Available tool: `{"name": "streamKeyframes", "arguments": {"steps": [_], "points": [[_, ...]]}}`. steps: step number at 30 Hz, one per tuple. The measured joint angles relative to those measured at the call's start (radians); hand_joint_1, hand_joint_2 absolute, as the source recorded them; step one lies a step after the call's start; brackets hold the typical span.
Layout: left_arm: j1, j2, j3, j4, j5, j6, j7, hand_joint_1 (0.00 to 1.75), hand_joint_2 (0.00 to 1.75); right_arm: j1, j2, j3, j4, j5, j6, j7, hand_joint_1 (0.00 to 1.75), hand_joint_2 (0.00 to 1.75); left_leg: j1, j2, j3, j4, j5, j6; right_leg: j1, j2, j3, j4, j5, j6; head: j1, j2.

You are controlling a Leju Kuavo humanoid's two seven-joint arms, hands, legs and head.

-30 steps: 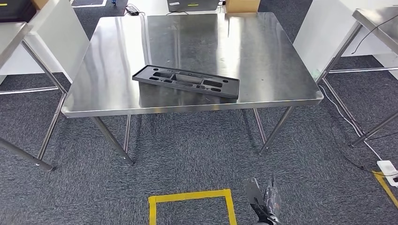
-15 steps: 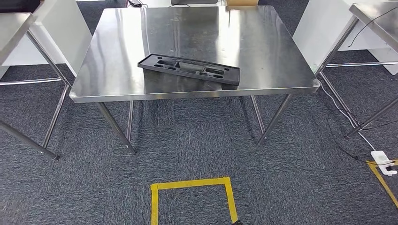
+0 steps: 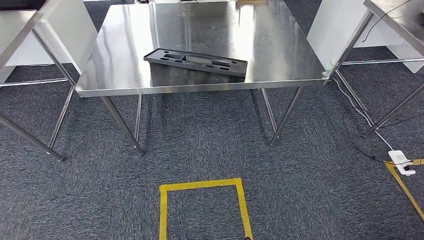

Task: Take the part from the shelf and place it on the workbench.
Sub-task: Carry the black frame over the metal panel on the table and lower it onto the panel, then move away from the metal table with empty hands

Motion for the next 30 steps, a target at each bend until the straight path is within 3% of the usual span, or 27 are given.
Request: {"name": "streamKeyframes", "arguments": {"steps": [2,4,6,8,9,10,11,13,15,16,17,19,20,22,23,24,25,26,27,28,30], "points": [[-0.001,0.000,-0.001,0.000,0.000,0.000,0.000,0.00,0.00,-0.004,0.000,0.002,0.000,0.004,-0.004,0.001,0.00,0.00,-0.008,-0.004,0.020,-0.048,-0.015,0.007,0.000,-0.001,-0.010,0.002,0.016,0.015,0.001,0.000],[-0.001,0.000,-0.001,0.000,0.000,0.001,0.001,0.00,0.00,-0.006,0.000,0.003,0.002,0.009,-0.011,0.002,0.00,0.00,-0.010,0.000,0.003,-0.056,-0.004,0.025,0.001,0.000,-0.026,0.007,0.020,0.027,0.001,0.000],[-0.001,0.001,-0.001,0.000,0.000,0.001,0.002,0.00,0.00,-0.006,-0.001,0.004,0.004,0.016,-0.019,0.003,0.00,0.00,-0.009,0.005,-0.022,-0.063,0.020,0.051,0.002,0.003,-0.056,0.065,-0.040,0.021,0.005,0.000],[-0.001,0.002,0.000,-0.001,0.000,0.001,0.003,0.00,0.00,-0.008,-0.001,0.005,0.005,0.021,-0.024,0.004,0.00,0.00,-0.012,0.009,-0.051,-0.062,0.044,0.062,-0.001,0.005,-0.090,0.187,-0.134,0.008,0.008,0.000],[0.000,0.003,0.000,-0.001,-0.001,0.001,0.003,0.00,0.00,-0.009,-0.001,0.006,0.005,0.022,-0.025,0.004,0.00,0.00,-0.014,0.010,-0.067,-0.061,0.057,0.063,-0.001,0.005,-0.099,0.249,-0.161,0.009,0.008,0.000],[-0.001,0.002,0.000,-0.001,-0.001,0.001,0.003,0.00,0.00,-0.011,-0.001,0.006,0.005,0.023,-0.025,0.004,0.00,0.00,-0.015,0.012,-0.083,-0.061,0.070,0.063,-0.001,0.005,-0.097,0.292,-0.165,0.016,0.008,0.000],[-0.001,0.002,0.000,-0.001,-0.001,0.001,0.003,0.00,0.00,-0.011,-0.001,0.007,0.005,0.023,-0.025,0.004,0.00,0.00,-0.016,0.014,-0.100,-0.060,0.083,0.061,-0.001,0.005,-0.081,0.305,-0.149,0.027,0.008,0.000],[-0.001,0.001,0.000,-0.001,-0.003,0.001,0.003,0.00,0.00,-0.013,-0.001,0.009,0.005,0.024,-0.026,0.005,0.00,0.00,-0.016,0.014,-0.131,-0.058,0.108,0.056,-0.001,0.005,0.000,0.232,-0.101,0.044,0.008,0.000],[0.000,0.001,-0.001,-0.001,-0.008,0.001,0.003,0.00,0.00,-0.018,-0.001,0.012,0.005,0.030,-0.029,0.006,0.00,0.00,-0.019,0.014,-0.151,-0.053,0.129,0.047,0.003,0.006,0.126,0.058,-0.106,0.037,0.008,0.000],[0.000,0.001,-0.001,-0.001,-0.010,0.002,0.003,0.00,0.00,-0.022,-0.001,0.014,0.005,0.034,-0.030,0.005,0.00,0.00,-0.021,0.015,-0.155,-0.053,0.140,0.042,0.006,0.007,0.165,-0.007,-0.121,0.029,0.007,0.000],[0.000,0.001,-0.002,-0.001,-0.013,0.002,0.003,0.00,0.00,-0.027,-0.002,0.016,0.005,0.039,-0.032,0.005,0.00,0.00,-0.021,0.017,-0.158,-0.053,0.151,0.036,0.010,0.008,0.191,-0.053,-0.133,0.021,0.006,0.000],[0.000,0.002,-0.004,-0.001,-0.015,0.003,0.004,0.00,0.00,-0.031,-0.001,0.021,0.006,0.047,-0.033,0.006,0.00,0.00,-0.018,0.017,-0.165,-0.053,0.161,0.025,0.005,0.007,0.178,-0.059,-0.127,0.006,0.005,0.000],[0.001,0.003,-0.004,-0.001,-0.014,0.004,0.005,0.00,0.00,-0.033,-0.001,0.023,0.006,0.050,-0.033,0.007,0.00,0.00,-0.015,0.015,-0.171,-0.039,0.138,0.019,0.001,0.005,0.170,-0.058,-0.118,-0.005,0.004,0.000],[0.003,0.004,-0.004,-0.001,-0.010,0.006,0.007,0.00,0.00,-0.036,0.000,0.027,0.006,0.058,-0.033,0.009,0.00,0.00,-0.010,0.011,-0.193,0.043,0.037,0.006,-0.004,0.000,0.149,-0.058,-0.094,-0.027,0.002,0.000],[0.003,0.004,-0.004,-0.001,-0.010,0.006,0.008,0.00,0.00,-0.039,0.000,0.028,0.006,0.062,-0.033,0.011,0.00,0.00,-0.009,0.010,-0.206,0.109,-0.020,0.001,-0.002,-0.001,0.135,-0.057,-0.082,-0.033,0.002,0.000],[0.003,0.003,-0.004,-0.001,-0.010,0.007,0.009,0.00,0.00,-0.041,0.000,0.029,0.006,0.065,-0.033,0.013,0.00,0.00,-0.008,0.009,-0.218,0.177,-0.057,-0.003,0.000,-0.003,0.121,-0.054,-0.071,-0.035,0.001,0.000],[0.003,0.003,-0.005,-0.001,-0.011,0.007,0.009,0.00,0.00,-0.043,0.000,0.030,0.006,0.067,-0.033,0.015,0.00,0.00,-0.007,0.008,-0.221,0.230,-0.066,-0.006,0.001,-0.004,0.106,-0.050,-0.059,-0.034,0.001,0.000],[0.003,0.003,-0.005,-0.001,-0.014,0.007,0.009,0.00,0.00,-0.045,0.000,0.030,0.006,0.068,-0.033,0.016,0.00,0.00,-0.006,0.007,-0.213,0.256,-0.050,-0.007,0.001,-0.005,0.088,-0.043,-0.049,-0.032,0.001,0.000],[0.003,0.004,-0.005,-0.001,-0.017,0.007,0.010,0.00,0.00,-0.046,0.000,0.030,0.006,0.069,-0.034,0.017,0.00,0.00,-0.004,0.007,-0.188,0.247,-0.021,-0.007,0.001,-0.005,0.069,-0.034,-0.040,-0.029,0.001,0.000],[0.003,0.004,-0.005,-0.001,-0.022,0.007,0.010,0.00,0.00,-0.047,0.000,0.030,0.006,0.069,-0.035,0.017,0.00,0.00,-0.002,0.007,-0.145,0.203,0.006,-0.006,0.001,-0.005,0.051,-0.024,-0.033,-0.025,0.000,0.000],[0.002,0.004,-0.005,-0.001,-0.028,0.007,0.012,0.00,0.00,-0.049,0.001,0.030,0.006,0.069,-0.039,0.015,0.00,0.00,0.000,0.003,-0.036,0.064,0.010,0.000,0.002,-0.005,0.023,-0.004,-0.022,-0.016,0.001,0.000]]}}
